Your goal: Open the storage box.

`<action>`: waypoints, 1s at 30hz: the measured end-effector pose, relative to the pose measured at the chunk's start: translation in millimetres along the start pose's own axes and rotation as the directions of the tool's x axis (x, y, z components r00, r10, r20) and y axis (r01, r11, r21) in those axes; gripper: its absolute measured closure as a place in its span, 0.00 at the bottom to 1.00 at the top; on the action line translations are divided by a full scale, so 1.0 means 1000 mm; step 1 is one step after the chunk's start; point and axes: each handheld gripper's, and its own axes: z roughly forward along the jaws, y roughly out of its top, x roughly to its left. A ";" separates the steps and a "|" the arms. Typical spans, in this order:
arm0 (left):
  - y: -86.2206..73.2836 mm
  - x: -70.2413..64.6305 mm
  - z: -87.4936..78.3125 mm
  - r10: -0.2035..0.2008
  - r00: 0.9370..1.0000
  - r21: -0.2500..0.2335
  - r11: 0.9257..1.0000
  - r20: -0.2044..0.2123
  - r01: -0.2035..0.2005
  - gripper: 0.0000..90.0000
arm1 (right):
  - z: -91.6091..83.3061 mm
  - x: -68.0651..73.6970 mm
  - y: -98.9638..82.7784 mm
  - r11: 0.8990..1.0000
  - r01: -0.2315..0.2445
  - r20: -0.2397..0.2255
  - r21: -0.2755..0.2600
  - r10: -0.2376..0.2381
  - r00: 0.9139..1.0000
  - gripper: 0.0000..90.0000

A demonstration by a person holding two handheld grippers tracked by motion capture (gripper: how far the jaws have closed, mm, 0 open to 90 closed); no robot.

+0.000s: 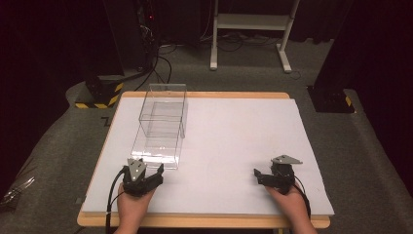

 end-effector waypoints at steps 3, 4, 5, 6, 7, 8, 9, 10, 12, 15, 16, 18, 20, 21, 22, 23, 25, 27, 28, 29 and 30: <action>0.001 -0.001 -0.003 0.004 1.000 -0.002 1.000 0.009 -0.004 0.25 | 0.000 0.000 0.000 1.000 -0.001 0.002 0.000 0.001 1.000 0.18; 0.002 -0.001 -0.004 0.009 1.000 -0.003 1.000 0.012 -0.009 0.24 | 0.000 0.000 0.000 1.000 0.000 0.001 -0.001 0.000 1.000 0.18; 0.003 -0.001 -0.005 0.007 1.000 -0.009 1.000 0.014 -0.007 0.24 | 0.000 0.000 0.000 1.000 0.000 0.001 -0.001 0.000 1.000 0.18; 0.004 -0.002 -0.008 0.010 1.000 -0.016 1.000 0.016 -0.009 0.24 | 0.000 0.000 0.000 1.000 -0.001 0.001 -0.001 0.001 1.000 0.18; 0.005 -0.002 -0.009 0.010 1.000 -0.019 1.000 0.018 -0.010 0.24 | 0.000 0.000 0.000 1.000 0.000 0.001 -0.001 0.000 1.000 0.18; 0.006 -0.002 -0.010 0.008 1.000 -0.024 1.000 0.021 -0.007 0.24 | 0.000 0.000 0.000 1.000 -0.001 0.001 -0.001 0.001 1.000 0.18; 0.007 -0.001 -0.011 0.010 1.000 -0.029 1.000 0.021 -0.009 0.24 | 0.000 0.000 0.000 1.000 -0.002 0.001 -0.001 0.002 1.000 0.18; 0.007 -0.001 -0.012 0.008 1.000 -0.029 1.000 0.024 -0.008 0.24 | 0.000 0.000 0.000 1.000 -0.001 0.001 -0.001 0.001 1.000 0.18; 0.009 -0.001 -0.014 0.010 0.999 -0.033 0.999 0.032 -0.009 0.24 | 0.000 0.000 0.000 1.000 -0.002 0.000 0.000 0.002 1.000 0.18; 0.011 -0.001 -0.016 0.010 0.999 -0.046 0.999 0.052 -0.008 0.24 | 0.000 0.000 0.000 1.000 -0.003 0.000 0.000 0.003 1.000 0.18; 0.011 -0.001 -0.017 0.011 0.998 -0.050 0.999 0.058 -0.008 0.25 | 0.000 0.000 0.000 1.000 -0.001 0.000 0.000 0.001 1.000 0.18; 0.012 0.000 -0.018 0.017 0.998 -0.055 0.998 0.062 -0.014 0.27 | 0.000 0.000 0.000 1.000 -0.003 0.000 0.000 0.003 1.000 0.18; 0.014 0.001 -0.021 0.018 0.997 -0.072 0.997 0.080 -0.013 0.29 | 0.000 0.000 0.000 1.000 -0.002 -0.001 0.000 0.002 1.000 0.18; 0.016 0.003 -0.022 0.018 0.996 -0.075 0.997 0.092 -0.011 0.30 | 0.000 0.000 0.000 1.000 -0.002 -0.001 -0.001 0.002 1.000 0.18; 0.017 0.005 -0.023 0.018 0.994 -0.083 0.996 0.105 -0.009 0.31 | 0.000 0.000 0.000 1.000 -0.003 0.000 0.000 0.003 1.000 0.18; 0.017 0.005 -0.023 0.018 0.994 -0.083 0.996 0.105 -0.009 0.32 | 0.000 0.000 0.000 1.000 -0.003 0.000 0.000 0.003 1.000 0.18; 0.019 0.009 -0.025 0.015 0.991 -0.098 0.995 0.132 -0.002 0.37 | 0.000 0.000 0.000 1.000 -0.003 -0.001 0.000 0.003 1.000 0.18; 0.023 0.019 -0.028 0.002 0.987 -0.108 0.994 0.160 0.015 0.41 | 0.000 0.000 0.000 1.000 -0.004 -0.001 -0.001 0.004 1.000 0.18; 0.023 0.022 -0.029 -0.001 0.987 -0.111 0.994 0.158 0.019 0.42 | 0.000 0.000 0.000 1.000 -0.005 -0.002 0.000 0.005 1.000 0.18; 0.024 0.026 -0.031 -0.004 0.988 -0.114 0.993 0.155 0.021 0.44 | 0.000 0.000 0.000 1.000 -0.005 -0.002 0.000 0.005 1.000 0.18; 0.025 0.030 -0.031 -0.009 0.988 -0.116 0.993 0.156 0.027 0.45 | 0.000 0.000 0.000 1.000 -0.006 -0.002 0.000 0.006 1.000 0.18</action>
